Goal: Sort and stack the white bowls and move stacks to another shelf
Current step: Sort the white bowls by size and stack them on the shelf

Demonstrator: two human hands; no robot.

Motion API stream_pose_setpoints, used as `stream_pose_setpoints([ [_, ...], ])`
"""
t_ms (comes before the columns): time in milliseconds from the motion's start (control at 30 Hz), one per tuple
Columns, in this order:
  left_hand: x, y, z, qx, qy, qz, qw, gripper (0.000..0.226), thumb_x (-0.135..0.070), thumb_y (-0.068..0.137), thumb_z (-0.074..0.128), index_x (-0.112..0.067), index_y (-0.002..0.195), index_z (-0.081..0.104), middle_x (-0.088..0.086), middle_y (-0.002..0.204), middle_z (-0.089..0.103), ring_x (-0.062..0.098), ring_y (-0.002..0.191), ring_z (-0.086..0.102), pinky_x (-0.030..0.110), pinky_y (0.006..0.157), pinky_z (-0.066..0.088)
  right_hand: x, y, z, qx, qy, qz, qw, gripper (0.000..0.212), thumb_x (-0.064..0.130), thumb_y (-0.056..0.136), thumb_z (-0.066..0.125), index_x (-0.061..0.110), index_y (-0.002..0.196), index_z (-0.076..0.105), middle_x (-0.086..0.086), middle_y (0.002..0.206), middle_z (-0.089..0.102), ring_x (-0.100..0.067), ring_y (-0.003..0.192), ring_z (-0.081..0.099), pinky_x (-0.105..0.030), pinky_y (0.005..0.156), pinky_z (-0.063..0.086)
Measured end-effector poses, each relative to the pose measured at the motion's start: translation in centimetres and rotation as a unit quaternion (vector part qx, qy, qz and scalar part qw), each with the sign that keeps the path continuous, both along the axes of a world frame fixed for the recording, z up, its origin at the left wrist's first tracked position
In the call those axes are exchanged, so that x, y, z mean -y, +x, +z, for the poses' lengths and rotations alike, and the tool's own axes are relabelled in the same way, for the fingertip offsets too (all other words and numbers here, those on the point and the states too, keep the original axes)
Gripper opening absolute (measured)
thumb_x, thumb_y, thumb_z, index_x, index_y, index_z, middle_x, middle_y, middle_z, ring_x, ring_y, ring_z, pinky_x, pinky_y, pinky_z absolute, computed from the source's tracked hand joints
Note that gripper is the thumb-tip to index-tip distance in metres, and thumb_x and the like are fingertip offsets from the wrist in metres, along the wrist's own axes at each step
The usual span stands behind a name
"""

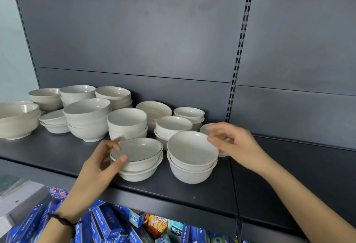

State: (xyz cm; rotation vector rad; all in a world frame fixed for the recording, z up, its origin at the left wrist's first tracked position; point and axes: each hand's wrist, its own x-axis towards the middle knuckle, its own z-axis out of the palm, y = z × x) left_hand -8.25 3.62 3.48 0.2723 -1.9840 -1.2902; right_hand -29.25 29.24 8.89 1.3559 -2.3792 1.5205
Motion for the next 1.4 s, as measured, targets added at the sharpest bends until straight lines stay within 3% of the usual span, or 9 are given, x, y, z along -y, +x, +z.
stream_pose_setpoints([
  [100, -0.7, -0.3, 1.0, -0.020, -0.125, 0.110, 0.986, 0.038, -0.057, 0.067, 0.064, -0.033, 0.095, 0.056, -0.023, 0.126, 0.056, 0.005, 0.115, 0.055, 0.027, 0.099, 0.041, 1.6, -1.9, 1.1, -0.022, -0.019, -0.034, 0.999, 0.018, 0.022, 0.088, 0.072, 0.038, 0.096, 0.068, 0.014, 0.092, 0.074, -0.005, 0.076, 0.064, -0.016, 0.073, 0.052],
  [233, -3.2, -1.3, 2.9, -0.049, -0.172, 0.100, 0.979, 0.030, -0.037, 0.075, 0.080, -0.039, 0.095, 0.059, -0.027, 0.110, 0.064, -0.005, 0.103, 0.057, 0.002, 0.085, 0.038, 4.2, -4.9, 2.5, -0.030, -0.016, -0.077, 0.996, 0.016, 0.016, 0.088, 0.073, 0.023, 0.101, 0.071, 0.012, 0.090, 0.071, 0.000, 0.081, 0.064, 0.000, 0.073, 0.043],
  [367, -4.5, -2.7, 3.9, 0.040, -0.178, -0.003, 0.983, 0.060, -0.078, 0.057, 0.064, -0.047, 0.108, 0.056, -0.026, 0.105, 0.067, -0.010, 0.107, 0.057, 0.011, 0.090, 0.042, 6.8, -8.5, 2.7, 0.012, 0.069, -0.076, 0.995, 0.023, 0.018, 0.083, 0.077, 0.024, 0.104, 0.070, 0.001, 0.111, 0.069, -0.013, 0.103, 0.064, -0.022, 0.094, 0.049],
  [500, -4.9, -3.5, 4.3, 0.124, -0.263, -0.013, 0.957, 0.081, -0.103, 0.040, 0.031, -0.061, 0.109, 0.043, -0.042, 0.100, 0.058, -0.027, 0.106, 0.042, -0.005, 0.083, 0.030, 8.5, -10.8, 1.9, 0.019, 0.160, -0.084, 0.983, 0.024, 0.025, 0.079, 0.081, 0.030, 0.100, 0.071, -0.002, 0.125, 0.064, -0.015, 0.106, 0.062, -0.024, 0.092, 0.044],
  [700, -5.1, -4.4, 4.3, 0.153, -0.291, 0.003, 0.944, 0.111, -0.106, 0.032, 0.013, -0.050, 0.120, 0.053, -0.026, 0.115, 0.062, -0.005, 0.110, 0.054, 0.014, 0.090, 0.042, 9.0, -11.8, 1.4, 0.029, 0.120, -0.089, 0.988, 0.015, 0.016, 0.077, 0.083, 0.014, 0.092, 0.078, -0.003, 0.105, 0.074, -0.016, 0.104, 0.067, -0.026, 0.093, 0.051],
  [800, -5.2, -4.8, 4.0, 0.159, -0.281, 0.011, 0.946, 0.096, -0.106, 0.033, 0.016, -0.057, 0.105, 0.056, -0.028, 0.111, 0.063, -0.005, 0.109, 0.056, 0.022, 0.092, 0.046, 8.9, -12.2, 1.3, 0.028, 0.109, -0.078, 0.991, 0.010, 0.017, 0.076, 0.085, 0.019, 0.082, 0.077, 0.000, 0.095, 0.076, -0.012, 0.096, 0.069, -0.019, 0.086, 0.050],
  [1100, -5.2, -4.7, 3.9, 0.188, -0.276, 0.029, 0.942, 0.072, -0.107, 0.028, 0.016, -0.079, 0.090, 0.039, -0.030, 0.106, 0.061, -0.005, 0.105, 0.055, 0.023, 0.088, 0.047, 9.5, -13.0, 0.5, 0.040, 0.046, -0.052, 0.997, 0.023, 0.011, 0.088, 0.072, 0.028, 0.077, 0.062, -0.001, 0.094, 0.065, -0.016, 0.092, 0.060, -0.035, 0.091, 0.051],
  [1233, -5.4, -4.6, 3.8, 0.196, -0.286, 0.046, 0.937, 0.078, -0.107, 0.027, 0.010, -0.075, 0.091, 0.042, -0.030, 0.105, 0.060, -0.007, 0.103, 0.053, 0.017, 0.086, 0.044, 9.8, -12.8, 0.7, 0.013, 0.018, -0.043, 0.999, 0.025, 0.008, 0.091, 0.068, 0.028, 0.078, 0.059, -0.002, 0.092, 0.064, -0.021, 0.091, 0.060, -0.033, 0.087, 0.048],
  [1400, -5.3, -4.4, 3.7, 0.193, -0.299, 0.055, 0.933, 0.096, -0.106, 0.028, 0.008, -0.062, 0.103, 0.049, -0.032, 0.108, 0.058, -0.008, 0.103, 0.053, 0.007, 0.079, 0.038, 8.9, -11.5, 2.2, 0.002, -0.087, -0.040, 0.995, 0.025, 0.011, 0.090, 0.067, 0.034, 0.080, 0.062, -0.020, 0.099, 0.067, -0.023, 0.090, 0.061, -0.052, 0.094, 0.049],
])
